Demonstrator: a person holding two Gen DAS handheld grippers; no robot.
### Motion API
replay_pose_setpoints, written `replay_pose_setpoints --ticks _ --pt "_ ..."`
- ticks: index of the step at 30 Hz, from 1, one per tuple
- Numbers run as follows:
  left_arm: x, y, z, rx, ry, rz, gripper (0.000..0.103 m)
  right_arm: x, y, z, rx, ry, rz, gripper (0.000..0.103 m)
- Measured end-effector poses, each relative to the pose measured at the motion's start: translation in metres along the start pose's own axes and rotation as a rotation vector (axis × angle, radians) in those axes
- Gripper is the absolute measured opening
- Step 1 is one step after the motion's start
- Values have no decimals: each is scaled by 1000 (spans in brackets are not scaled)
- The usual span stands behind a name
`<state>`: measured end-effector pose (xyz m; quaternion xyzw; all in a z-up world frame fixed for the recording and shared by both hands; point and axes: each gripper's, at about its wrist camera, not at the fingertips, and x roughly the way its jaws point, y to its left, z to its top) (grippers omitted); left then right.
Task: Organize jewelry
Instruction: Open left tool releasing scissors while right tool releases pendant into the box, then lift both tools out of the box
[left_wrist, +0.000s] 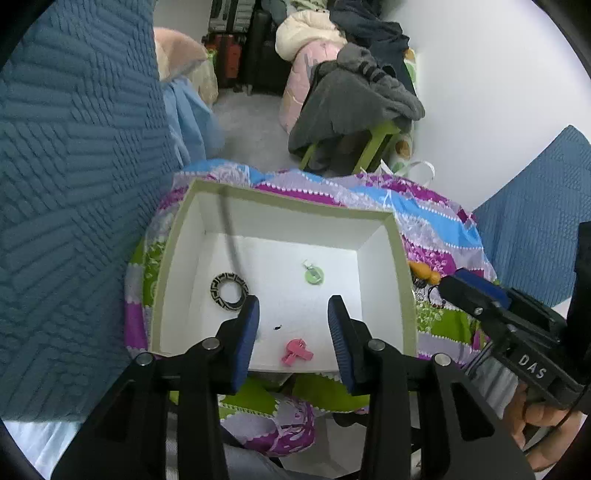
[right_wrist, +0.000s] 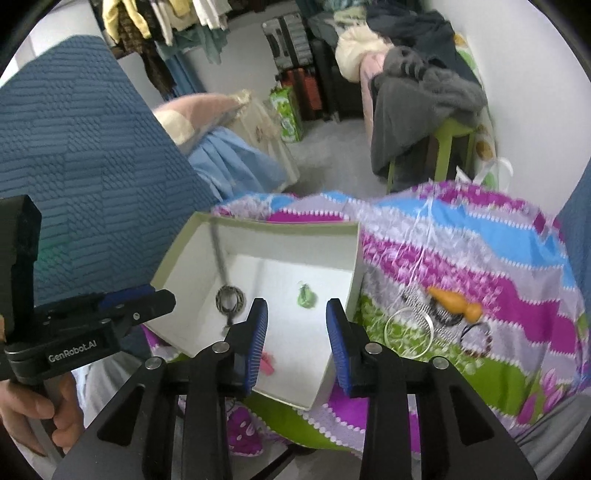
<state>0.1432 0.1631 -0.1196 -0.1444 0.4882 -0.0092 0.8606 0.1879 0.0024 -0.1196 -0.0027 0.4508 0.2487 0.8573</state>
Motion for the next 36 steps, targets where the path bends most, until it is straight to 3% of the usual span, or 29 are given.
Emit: replay_pose_setpoints --ticks 19,28,36 --pt "-73 -52 4 16 -168 28 40 -88 -14 17 -58 -169 5 31" --pt "-77 -94 1 40 -212 -16 40 -120 -44 8 -35 -215 -45 31" --pt "-63 -135 -7 87 -203 -64 39 -138 -79 -12 11 -236 -105 31"
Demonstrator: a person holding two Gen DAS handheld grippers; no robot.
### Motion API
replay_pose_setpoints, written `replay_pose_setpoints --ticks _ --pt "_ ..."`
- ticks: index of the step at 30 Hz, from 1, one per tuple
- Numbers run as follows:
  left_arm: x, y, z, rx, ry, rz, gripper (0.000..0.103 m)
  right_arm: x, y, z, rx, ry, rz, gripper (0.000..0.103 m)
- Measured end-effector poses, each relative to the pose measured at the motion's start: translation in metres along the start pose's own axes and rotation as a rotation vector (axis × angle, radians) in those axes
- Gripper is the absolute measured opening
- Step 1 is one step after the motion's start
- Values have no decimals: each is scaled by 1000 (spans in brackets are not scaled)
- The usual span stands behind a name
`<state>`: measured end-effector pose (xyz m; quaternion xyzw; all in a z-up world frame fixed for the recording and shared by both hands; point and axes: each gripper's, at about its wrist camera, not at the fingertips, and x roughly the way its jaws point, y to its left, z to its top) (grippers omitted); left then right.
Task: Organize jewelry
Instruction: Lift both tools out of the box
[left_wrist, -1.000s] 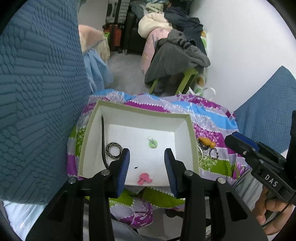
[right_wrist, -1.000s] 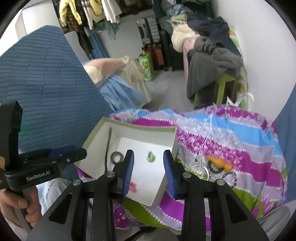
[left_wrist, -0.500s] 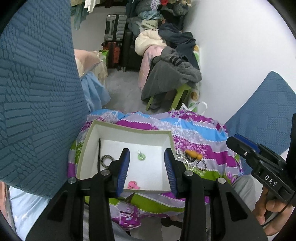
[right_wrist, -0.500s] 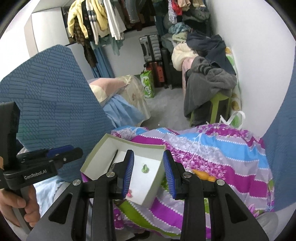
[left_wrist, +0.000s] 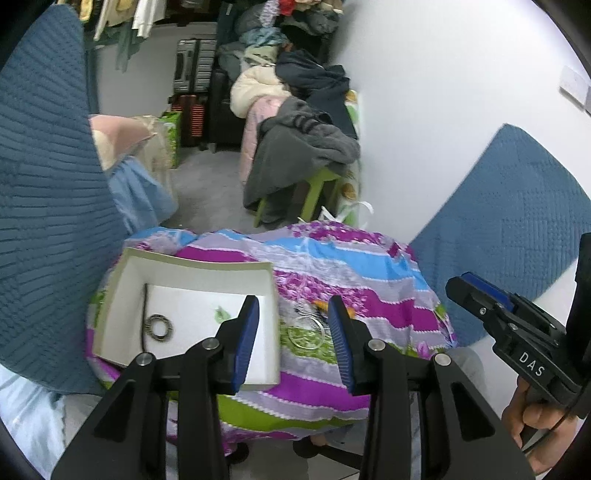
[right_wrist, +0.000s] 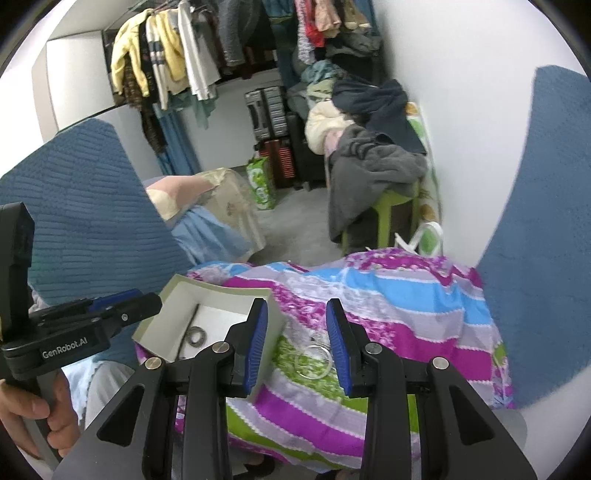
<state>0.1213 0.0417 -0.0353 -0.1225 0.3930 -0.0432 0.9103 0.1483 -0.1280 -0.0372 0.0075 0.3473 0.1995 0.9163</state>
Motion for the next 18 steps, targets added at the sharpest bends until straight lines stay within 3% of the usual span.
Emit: replay_pose_setpoints --ticks 18 --pt "65 -65 -49 72 116 -78 39 16 -73 -71 64 89 -116 31"
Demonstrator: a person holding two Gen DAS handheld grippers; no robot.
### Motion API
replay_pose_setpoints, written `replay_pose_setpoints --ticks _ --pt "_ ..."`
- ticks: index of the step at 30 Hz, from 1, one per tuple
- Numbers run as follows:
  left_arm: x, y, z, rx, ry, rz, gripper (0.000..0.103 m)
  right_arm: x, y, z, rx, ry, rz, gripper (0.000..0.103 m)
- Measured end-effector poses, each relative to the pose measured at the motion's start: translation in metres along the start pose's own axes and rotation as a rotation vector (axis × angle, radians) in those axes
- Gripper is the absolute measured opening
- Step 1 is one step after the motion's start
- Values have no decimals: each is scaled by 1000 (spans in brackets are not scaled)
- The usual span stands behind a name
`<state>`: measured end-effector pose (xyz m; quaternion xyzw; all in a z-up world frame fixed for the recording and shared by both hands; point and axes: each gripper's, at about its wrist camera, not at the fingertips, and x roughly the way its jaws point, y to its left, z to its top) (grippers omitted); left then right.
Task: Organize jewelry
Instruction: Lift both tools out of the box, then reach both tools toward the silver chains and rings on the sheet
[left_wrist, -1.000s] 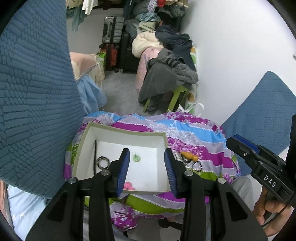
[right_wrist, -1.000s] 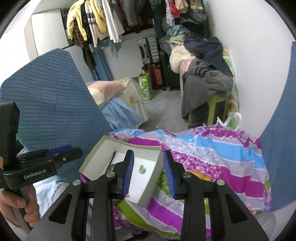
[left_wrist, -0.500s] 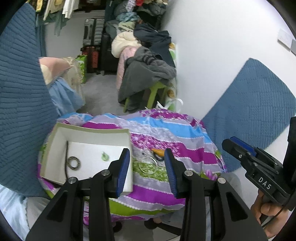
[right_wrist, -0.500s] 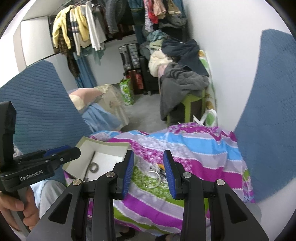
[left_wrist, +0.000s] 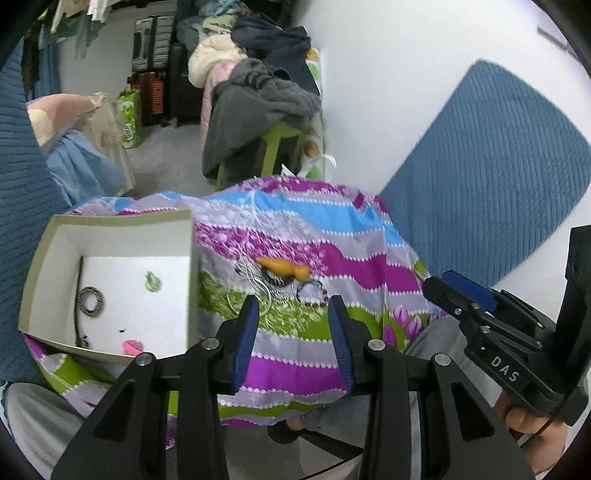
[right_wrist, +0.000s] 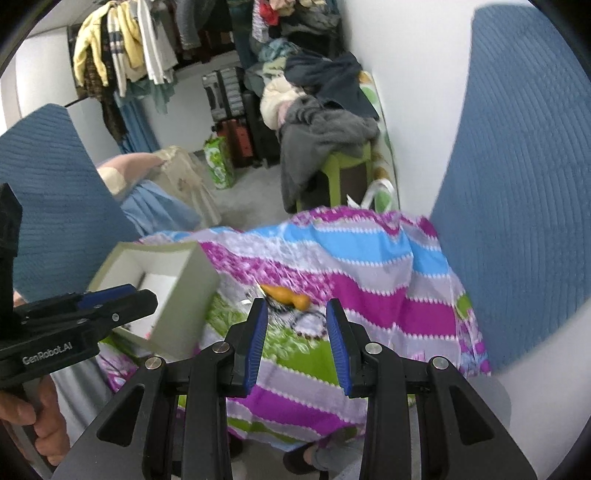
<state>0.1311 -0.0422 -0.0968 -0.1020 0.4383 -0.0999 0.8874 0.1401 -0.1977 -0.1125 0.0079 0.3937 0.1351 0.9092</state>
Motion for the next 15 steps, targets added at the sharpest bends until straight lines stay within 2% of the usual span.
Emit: replay_pose_setpoints --ticks 7,15 --pt "29 -7 -15 6 62 -15 39 23 -10 -24 21 59 -5 31" --pt "67 4 -21 -24 109 -6 39 54 -14 -35 11 106 9 31"
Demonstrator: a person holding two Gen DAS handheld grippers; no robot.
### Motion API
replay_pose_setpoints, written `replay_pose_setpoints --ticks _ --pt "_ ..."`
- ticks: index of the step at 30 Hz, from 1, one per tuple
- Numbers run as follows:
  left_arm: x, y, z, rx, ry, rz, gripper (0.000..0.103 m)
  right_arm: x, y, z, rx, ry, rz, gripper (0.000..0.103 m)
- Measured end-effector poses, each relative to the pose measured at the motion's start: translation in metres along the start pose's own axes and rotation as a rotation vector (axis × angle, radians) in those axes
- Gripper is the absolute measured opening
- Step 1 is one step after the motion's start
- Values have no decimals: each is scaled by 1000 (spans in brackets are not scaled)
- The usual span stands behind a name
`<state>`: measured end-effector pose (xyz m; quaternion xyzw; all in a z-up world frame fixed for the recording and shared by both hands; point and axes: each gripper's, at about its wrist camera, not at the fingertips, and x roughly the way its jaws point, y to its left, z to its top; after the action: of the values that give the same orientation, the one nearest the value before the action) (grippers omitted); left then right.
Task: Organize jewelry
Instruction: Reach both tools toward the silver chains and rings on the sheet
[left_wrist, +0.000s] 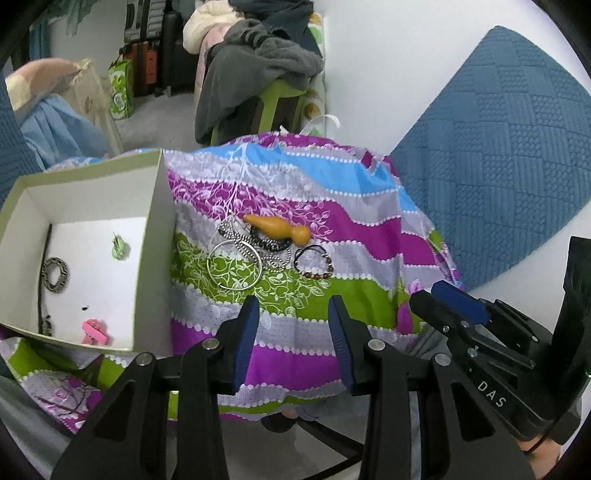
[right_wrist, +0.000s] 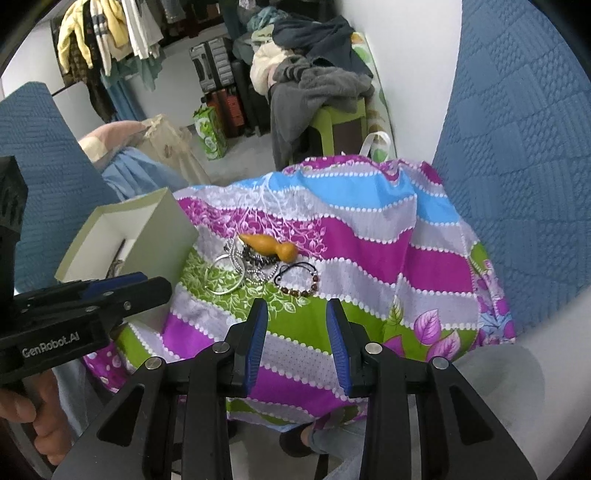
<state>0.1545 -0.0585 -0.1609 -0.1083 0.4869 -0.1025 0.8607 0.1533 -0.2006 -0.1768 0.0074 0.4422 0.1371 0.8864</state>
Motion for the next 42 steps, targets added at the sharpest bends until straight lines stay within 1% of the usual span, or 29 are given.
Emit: replay_pose_setpoints --ticks 4,9,12,20,22,25,26,29,32,34,35,38,39,42 --pt "19 7 1 -18 10 3 39 24 -6 1 -15 41 14 30" --pt "44 12 1 -8 42 13 39 50 -12 1 -20 66 31 30" --pt "62 14 3 9 60 27 35 70 -18 3 -11 95 58 30" --pt "98 19 8 62 75 74 34 112 -19 12 -54 142 87 30" --pt "102 19 9 78 73 89 34 121 -17 13 -69 154 79 30" --pt "109 19 10 100 75 91 34 130 -14 14 -96 161 60 30" --pt "111 19 10 107 72 92 32 133 -13 14 -103 163 48 30" --pt "116 19 11 131 74 109 31 138 -13 14 -115 165 25 30" --pt "121 21 11 132 78 112 30 141 -13 15 -124 162 23 27" --pt "125 22 11 133 81 119 28 141 -8 15 -151 153 18 17" --pt "127 22 10 132 85 122 23 141 -6 15 -163 150 16 16" --pt "130 22 9 136 83 132 20 141 -1 14 -191 147 5 10" --pt "130 22 9 140 82 136 17 141 -1 14 -190 152 7 6" --pt "128 26 8 130 82 137 5 140 -3 14 -171 162 21 4"
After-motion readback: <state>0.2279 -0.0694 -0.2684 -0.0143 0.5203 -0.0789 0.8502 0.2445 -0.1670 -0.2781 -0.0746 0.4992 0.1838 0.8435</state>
